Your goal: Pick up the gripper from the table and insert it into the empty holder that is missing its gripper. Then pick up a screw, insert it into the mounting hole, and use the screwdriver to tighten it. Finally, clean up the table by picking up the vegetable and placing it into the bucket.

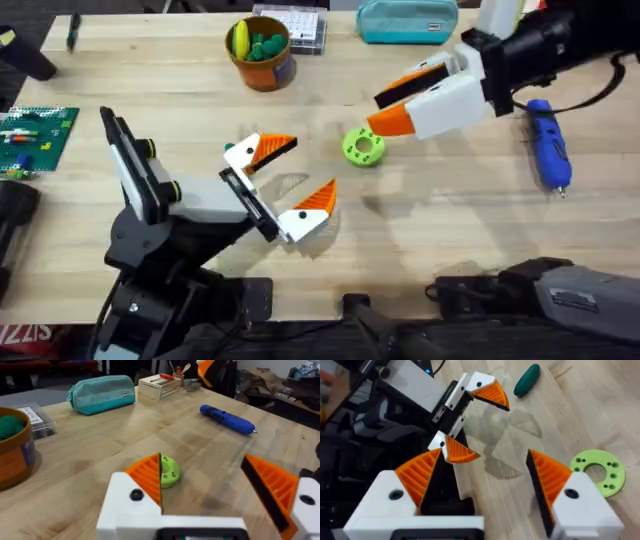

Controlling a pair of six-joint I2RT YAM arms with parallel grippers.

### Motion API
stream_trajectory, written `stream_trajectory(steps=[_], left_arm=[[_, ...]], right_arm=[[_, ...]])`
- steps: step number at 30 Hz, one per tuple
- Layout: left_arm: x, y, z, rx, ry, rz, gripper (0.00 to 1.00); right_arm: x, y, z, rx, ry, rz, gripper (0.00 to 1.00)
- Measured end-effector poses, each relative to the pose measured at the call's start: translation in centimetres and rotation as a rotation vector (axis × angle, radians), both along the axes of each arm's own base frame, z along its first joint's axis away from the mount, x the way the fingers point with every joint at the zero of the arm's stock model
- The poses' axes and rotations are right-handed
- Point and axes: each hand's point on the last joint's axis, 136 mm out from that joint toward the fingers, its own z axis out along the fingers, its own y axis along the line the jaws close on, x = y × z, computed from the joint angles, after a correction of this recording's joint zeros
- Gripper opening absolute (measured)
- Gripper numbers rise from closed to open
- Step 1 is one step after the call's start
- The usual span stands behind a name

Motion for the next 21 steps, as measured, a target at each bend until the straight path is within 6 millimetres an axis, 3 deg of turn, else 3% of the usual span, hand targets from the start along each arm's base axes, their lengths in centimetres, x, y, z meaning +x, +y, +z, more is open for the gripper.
stream_trajectory(steps=[3,6,8,11,13,21], left_arm=[[-0.01,-0.01,0.00,0.000,0.000,-0.001,0.890],[-0.01,-0.01,0.01,0.002,-0.003,-0.001,0.711],[-0.01,-0.01,0.01,0.001,-0.002,-0.001,0.526],[0.00,0.00,0.01,0.003,-0.004,-0.001,0.063],[-0.01,-0.01,0.01,0.005,-0.006,-0.001,0.011],[0.00,0.00,0.01,0.005,-0.006,-0.001,0.007]], right_arm=[[0.00,0.00,0.00,0.000,0.000,0.000,0.994],[0.00,0.00,0.01,0.000,0.000,0.000,0.994],[0.00,0.00,0.00,0.000,0.000,0.000,0.994],[0.00,0.00,0.00,0.000,0.000,0.000,0.994],[-0.01,0.00,0.01,0.000,0.000,0.000,0.994],[0.00,0.00,0.00,0.000,0.000,0.000,0.994]])
